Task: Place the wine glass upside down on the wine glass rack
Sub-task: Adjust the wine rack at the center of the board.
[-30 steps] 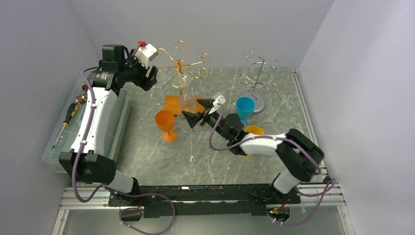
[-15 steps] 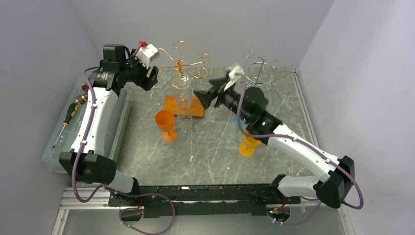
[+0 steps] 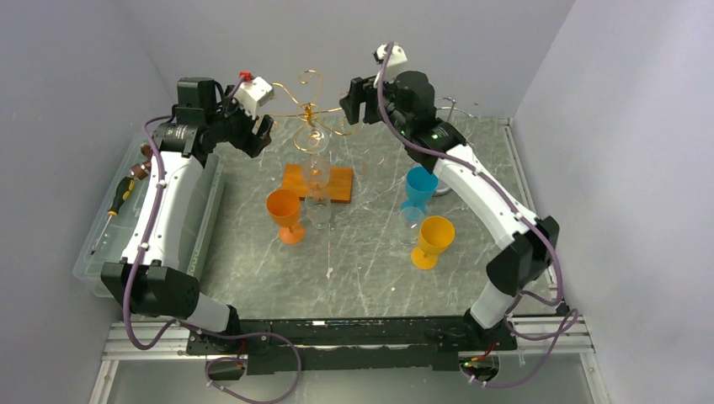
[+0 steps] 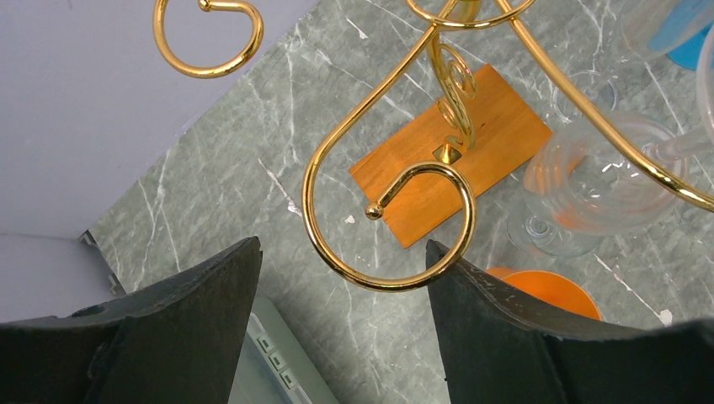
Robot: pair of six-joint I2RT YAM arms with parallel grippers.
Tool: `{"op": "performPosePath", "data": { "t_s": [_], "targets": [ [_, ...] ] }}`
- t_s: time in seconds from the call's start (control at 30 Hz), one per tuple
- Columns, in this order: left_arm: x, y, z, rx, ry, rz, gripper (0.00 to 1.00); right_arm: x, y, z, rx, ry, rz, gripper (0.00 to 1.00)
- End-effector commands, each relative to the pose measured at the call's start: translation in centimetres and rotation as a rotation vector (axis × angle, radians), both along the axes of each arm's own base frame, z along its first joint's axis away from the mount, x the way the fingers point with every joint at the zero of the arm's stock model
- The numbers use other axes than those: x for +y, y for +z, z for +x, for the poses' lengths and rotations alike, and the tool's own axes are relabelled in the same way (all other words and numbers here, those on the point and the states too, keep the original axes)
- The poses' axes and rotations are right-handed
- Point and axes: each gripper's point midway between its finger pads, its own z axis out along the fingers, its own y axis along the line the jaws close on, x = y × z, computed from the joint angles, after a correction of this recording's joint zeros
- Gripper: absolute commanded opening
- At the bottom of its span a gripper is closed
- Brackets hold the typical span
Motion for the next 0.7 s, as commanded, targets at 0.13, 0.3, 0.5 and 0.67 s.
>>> {"op": "performPosePath", "data": {
  "t_s": [0.13,0.3,0.5,0.67],
  "targets": [
    [-0.5,1.9,-1.0,-0.057,-0.030,-0.010,0.77,-0.1,0.6,2.6,0.019,0.020,0.057,0.72],
    [-0.5,2.1,-1.4,-0.054,-0.034,-0.008,0.78,0.1,1.0,3.5,0.013,0.046,0.098,0.72],
    [-0.6,2.7,-2.7,-0.038,-0.032,-0.026,0.87,1.3,-0.9,5.7,0.071,0.063,0.097,0.70],
    [-1.1,4.1,-3.9,-0.028,-0.029,-0.078,0.99,1.9,-2.6,6.8,0.107,0.074,0.095,0.66]
  ]
}}
